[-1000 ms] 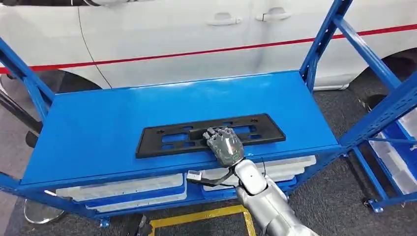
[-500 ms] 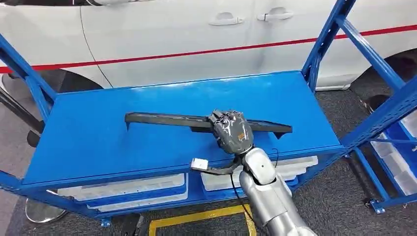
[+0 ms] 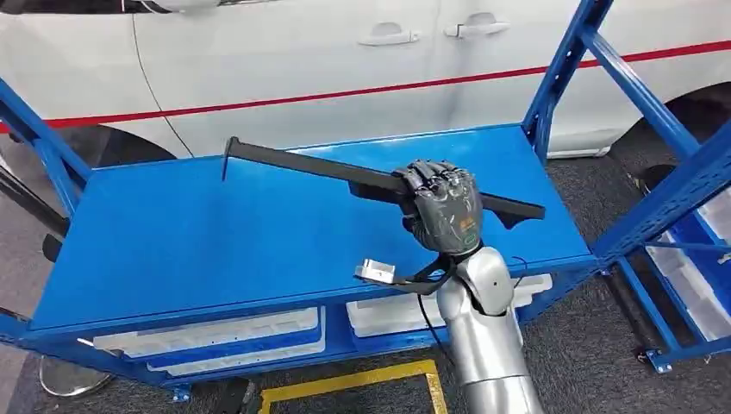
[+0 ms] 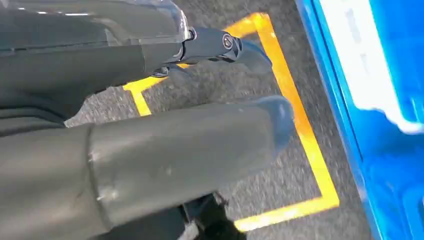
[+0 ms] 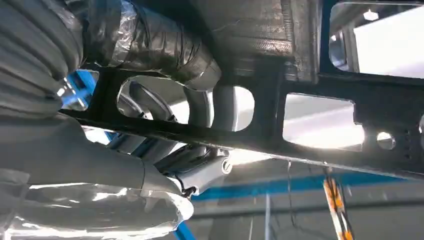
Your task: Take the parts from the cabinet and place them on the table.
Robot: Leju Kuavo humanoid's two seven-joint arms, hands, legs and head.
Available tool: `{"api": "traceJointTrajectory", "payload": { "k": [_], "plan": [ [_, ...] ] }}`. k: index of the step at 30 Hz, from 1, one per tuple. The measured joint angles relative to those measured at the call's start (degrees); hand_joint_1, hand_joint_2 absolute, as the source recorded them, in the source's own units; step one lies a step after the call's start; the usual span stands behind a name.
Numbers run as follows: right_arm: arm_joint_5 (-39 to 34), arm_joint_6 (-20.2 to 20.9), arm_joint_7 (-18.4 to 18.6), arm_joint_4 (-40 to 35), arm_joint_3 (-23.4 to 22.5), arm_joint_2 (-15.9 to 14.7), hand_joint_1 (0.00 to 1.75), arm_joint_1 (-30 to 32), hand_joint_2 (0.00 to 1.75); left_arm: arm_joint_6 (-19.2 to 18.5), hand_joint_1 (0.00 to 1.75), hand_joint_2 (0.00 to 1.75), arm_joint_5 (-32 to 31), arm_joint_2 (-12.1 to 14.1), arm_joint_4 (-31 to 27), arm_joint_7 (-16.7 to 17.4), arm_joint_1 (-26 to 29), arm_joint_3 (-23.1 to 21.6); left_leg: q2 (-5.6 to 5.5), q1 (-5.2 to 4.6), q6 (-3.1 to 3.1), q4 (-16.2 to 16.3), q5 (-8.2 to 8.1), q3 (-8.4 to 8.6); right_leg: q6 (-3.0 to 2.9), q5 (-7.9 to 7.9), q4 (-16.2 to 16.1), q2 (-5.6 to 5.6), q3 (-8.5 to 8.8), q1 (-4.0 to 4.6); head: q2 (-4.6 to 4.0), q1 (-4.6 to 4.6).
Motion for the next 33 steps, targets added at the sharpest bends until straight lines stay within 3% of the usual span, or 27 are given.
{"api": "traceJointTrajectory", "payload": {
  "k": [2,3,4,5,6,7,8,9,10,12,13,14,17,18,20,22,23,24,25,27,28,29,32,33],
  "plan": [
    [-0.7,0.0,-0.8,-1.6,-1.0,0.2,1.75,0.0,1.75,1.6,0.00,0.00,0.0,0.0,0.0,-0.5,0.2,0.0,-0.03,0.06,0.63,-0.3,0.22,0.01,0.56,0.13,-0.3,0.02,0.19,0.10,0.00,0.00],
    [-0.9,0.0,-1.1,-2.4,-1.4,0.2,1.75,0.1,1.75,2.3,0.00,0.00,-0.1,0.0,0.0,-0.7,0.2,0.0,0.10,0.64,1.15,-0.8,0.58,0.35,0.85,-0.43,0.0,0.02,0.07,-0.03,0.00,0.00],
    [-1.1,0.0,-1.4,-3.1,-1.7,0.2,1.75,0.0,1.75,2.6,0.00,0.00,-0.2,0.0,0.0,-0.9,0.1,0.0,0.05,0.52,1.35,-1.0,0.67,0.43,1.14,-1.60,1.6,-0.08,-0.58,0.00,0.00,0.04],
    [-1.2,0.0,-1.5,-3.7,-1.9,0.2,1.75,0.0,1.75,2.8,0.00,0.00,-0.3,0.0,0.0,-1.4,0.0,0.0,0.14,0.51,1.89,-1.0,0.67,0.41,1.32,-3.72,5.1,-0.04,-2.21,-0.03,0.00,-0.02],
    [-1.2,0.0,-1.7,-4.3,-2.0,0.2,1.75,0.1,1.75,2.9,0.00,0.00,-0.4,0.0,0.0,-2.0,0.0,0.0,0.18,0.43,1.92,-1.0,0.65,0.40,1.51,-5.82,9.7,-0.06,-4.37,-0.08,0.00,0.02],
    [-1.2,0.0,-1.7,-4.7,-2.2,0.2,1.75,0.4,1.75,3.1,0.00,0.00,-0.4,0.0,0.0,-2.4,0.0,0.0,0.20,0.38,1.95,-1.0,0.63,0.39,1.66,-7.30,13.7,-0.06,-6.40,-0.13,0.00,0.00],
    [-1.3,0.0,-1.9,-5.0,-2.3,0.2,1.75,0.6,1.75,3.1,0.00,0.00,-0.4,0.0,0.0,-2.6,0.1,0.0,0.19,0.35,1.99,-1.0,0.60,0.37,1.75,-7.68,16.1,-0.07,-7.69,-0.21,0.00,0.02],
    [-1.6,0.0,-1.9,-5.3,-2.4,0.2,1.75,0.8,1.75,2.9,0.00,0.00,-0.4,0.0,0.0,-2.7,0.2,0.0,0.17,0.35,1.99,-0.9,0.60,0.41,1.75,-6.68,15.9,-0.07,-7.67,-0.31,0.00,0.02],
    [-1.9,0.0,-2.1,-5.5,-2.4,0.2,1.75,0.8,1.75,2.4,0.00,0.00,-0.3,0.0,0.0,-2.8,0.2,0.0,0.13,0.35,1.97,-0.9,0.58,0.44,1.66,-4.77,13.4,-0.07,-6.53,-0.37,0.00,0.00],
    [-2.6,0.0,-2.2,-6.3,-2.4,0.2,1.75,0.7,1.75,1.0,0.00,0.00,0.1,-0.1,0.0,-3.2,0.2,0.0,-0.03,0.35,1.76,-0.8,0.42,0.60,1.26,0.30,3.5,-0.10,-1.62,-0.37,0.00,0.00],
    [-2.8,0.0,-2.2,-6.7,-2.4,0.2,1.75,0.6,1.75,0.6,0.00,0.00,0.2,-0.2,0.0,-3.3,0.2,0.0,-0.04,0.26,1.57,-0.8,0.29,0.52,0.95,0.25,0.3,-0.08,-0.18,-0.27,0.00,0.02],
    [-2.8,0.0,-2.2,-6.9,-2.4,0.3,1.75,0.6,1.75,0.4,0.00,0.00,0.3,-0.2,0.0,-3.3,0.1,0.0,-0.05,-0.10,1.24,-0.4,0.18,0.33,0.87,0.20,-0.5,-0.03,0.16,0.02,0.00,-0.02],
    [-2.8,0.0,-2.2,-7.2,-2.4,0.4,1.75,0.7,1.75,0.2,0.00,0.00,0.5,-0.2,0.0,-3.4,0.2,0.0,-0.03,-0.02,0.35,-0.9,0.37,0.46,0.32,0.28,-0.4,0.17,-0.07,0.17,0.00,0.00],
    [-2.8,0.0,-2.2,-7.3,-2.4,0.5,1.75,0.7,1.75,0.2,0.00,1.75,0.6,-0.2,0.0,-3.4,0.2,0.0,0.00,0.02,-0.02,-0.7,-0.10,0.31,-0.18,0.61,-1.0,0.01,0.27,-0.41,0.00,-0.02],
    [-2.8,0.0,-2.2,-7.5,-2.4,0.7,1.75,0.5,1.75,0.1,0.00,1.75,0.6,-0.2,0.0,-3.5,0.2,0.1,0.09,0.18,-0.42,3.6,-3.10,-1.34,-0.88,0.63,-1.2,-0.17,0.47,-0.41,0.00,-0.02],
    [-2.8,0.0,-2.2,-7.6,-2.4,0.8,1.75,0.7,1.75,-0.2,0.00,1.75,0.6,-0.2,0.0,-3.5,0.3,0.0,0.10,0.31,-0.87,12.8,-7.31,-5.58,-1.06,0.53,-1.2,-0.31,0.47,-0.31,0.00,0.00],
    [-2.8,0.0,-2.2,-7.6,-2.4,0.9,1.75,0.8,1.75,-0.5,0.00,1.75,0.6,-0.2,0.0,-3.5,0.4,0.1,0.10,0.32,-1.05,16.1,-8.09,-7.18,-1.09,0.51,-1.1,-0.32,0.47,-0.30,0.00,-0.02],
    [-2.9,0.0,-2.2,-7.6,-2.4,0.9,1.75,0.8,1.75,-0.8,0.00,1.75,0.6,-0.2,0.0,-3.5,0.5,0.1,0.11,0.38,-1.16,16.4,-7.34,-7.40,-1.08,0.50,-1.1,-0.32,0.52,-0.30,0.00,0.00],
    [-2.9,0.0,-2.2,-7.6,-2.4,0.9,1.75,0.8,1.75,-0.9,0.00,1.75,0.6,-0.2,0.0,-3.5,0.5,0.1,0.12,0.44,-1.20,14.3,-5.59,-6.46,-1.06,0.48,-1.0,-0.29,0.53,-0.32,0.00,-0.02],
    [-3.1,0.0,-2.2,-7.8,-2.4,0.9,1.75,0.8,1.75,-0.3,0.00,1.75,-0.3,-0.1,0.0,-3.5,0.4,0.0,0.14,0.59,-1.01,4.8,-0.45,-1.87,-0.77,0.18,-0.7,-0.18,0.68,-0.40,0.00,-0.02],
    [-3.4,0.0,-2.2,-8.0,-2.4,1.0,1.75,0.8,1.75,0.8,0.00,1.75,-1.3,-0.1,0.0,-3.5,0.4,-0.1,0.16,0.61,-0.79,0.4,0.27,-0.06,-0.55,-0.03,-0.5,-0.18,0.63,-0.38,0.00,0.00],
    [-3.7,0.0,-2.2,-8.2,-2.4,1.0,1.75,0.8,1.75,1.5,0.00,1.75,-1.9,-0.1,0.0,-3.4,0.4,-0.3,0.12,0.21,-0.68,-0.5,-0.19,0.64,-0.28,-0.14,-0.1,-0.13,0.35,0.02,0.00,-0.04],
    [-3.8,0.0,-2.2,-8.5,-2.3,1.0,1.75,0.9,1.75,2.3,0.00,1.75,-2.8,-0.1,0.0,-3.3,0.6,-1.0,-0.04,0.08,0.25,-0.2,-0.05,0.34,0.45,0.21,-0.5,-0.16,0.41,-0.02,0.00,0.00],
    [-3.8,0.0,-2.2,-8.7,-2.3,1.0,1.75,0.9,1.75,2.4,0.00,1.75,-2.9,-0.1,0.0,-3.3,0.6,-1.1,0.00,0.55,0.88,-0.9,0.38,0.62,0.90,-0.06,-0.4,-0.11,0.39,0.12,0.00,0.00]
  ]
}}
